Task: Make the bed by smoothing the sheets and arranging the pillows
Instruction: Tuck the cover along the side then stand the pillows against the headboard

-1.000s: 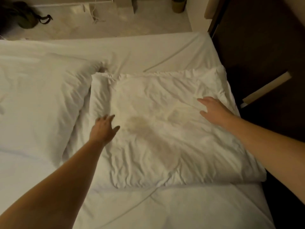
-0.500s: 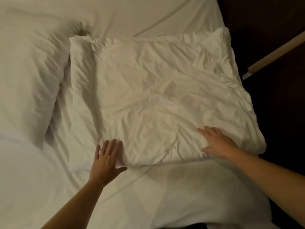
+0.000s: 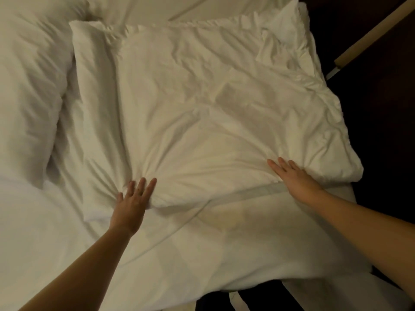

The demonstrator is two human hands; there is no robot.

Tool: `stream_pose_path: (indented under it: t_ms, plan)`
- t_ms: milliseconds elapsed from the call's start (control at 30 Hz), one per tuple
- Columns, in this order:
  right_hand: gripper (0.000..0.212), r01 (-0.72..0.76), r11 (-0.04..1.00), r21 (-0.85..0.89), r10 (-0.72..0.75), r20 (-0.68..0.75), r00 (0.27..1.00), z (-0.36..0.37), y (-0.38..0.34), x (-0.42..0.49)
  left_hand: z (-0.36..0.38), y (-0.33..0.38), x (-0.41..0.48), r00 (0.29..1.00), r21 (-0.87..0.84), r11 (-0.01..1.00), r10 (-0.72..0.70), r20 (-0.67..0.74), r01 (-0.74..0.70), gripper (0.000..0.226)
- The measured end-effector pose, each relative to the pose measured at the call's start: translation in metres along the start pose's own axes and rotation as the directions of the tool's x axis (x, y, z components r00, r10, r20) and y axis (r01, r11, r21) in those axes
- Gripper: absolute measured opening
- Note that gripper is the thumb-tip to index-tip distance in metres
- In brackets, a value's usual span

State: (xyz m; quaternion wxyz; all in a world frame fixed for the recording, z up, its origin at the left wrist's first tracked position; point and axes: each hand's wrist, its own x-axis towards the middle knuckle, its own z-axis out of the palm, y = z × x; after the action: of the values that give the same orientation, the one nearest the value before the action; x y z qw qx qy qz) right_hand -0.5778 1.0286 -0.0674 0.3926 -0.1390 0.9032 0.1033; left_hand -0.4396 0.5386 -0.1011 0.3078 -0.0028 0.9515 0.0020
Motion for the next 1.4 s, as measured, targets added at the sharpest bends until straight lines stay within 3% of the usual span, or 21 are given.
stream_pose_path:
  t_ms: [333,533,900,1067,1233,1400]
  plan:
    - [0.093,0.018,0.999,-0.032,-0.021,-0.098,0.995,-0.011,0.000,-0.103,-0.036,0.014,-0.095,0.999,-0.007,1.000,0.030,0.019,-0.030,0.083]
    - [0.096,0.064,0.998,0.013,-0.063,-0.054,0.997,0.008,-0.003,-0.173,-0.039,0.023,-0.154,0.999,0.013,0.999,0.040,0.034,-0.040,0.088]
    - [0.089,0.132,0.990,-0.041,-0.131,0.016,0.991,0.115,0.004,-0.273,0.072,0.091,-0.299,0.989,0.004,1.000,-0.013,0.147,0.013,0.103]
    - [0.083,0.125,0.992,-0.011,-0.124,0.083,0.989,0.160,0.006,-0.297,0.084,0.116,-0.329,0.970,0.036,0.998,-0.066,0.236,0.060,0.098]
    - [0.088,0.140,0.978,0.153,-0.163,0.149,0.975,0.151,0.007,-0.293,0.069,0.120,-0.320,0.930,-0.138,0.980,-0.083,0.359,0.141,0.093]
    - [0.076,0.152,0.944,0.292,-0.176,0.058,0.983,0.125,0.012,-0.281,0.050,0.131,-0.300,0.972,-0.299,0.933,-0.152,0.180,0.201,0.071]
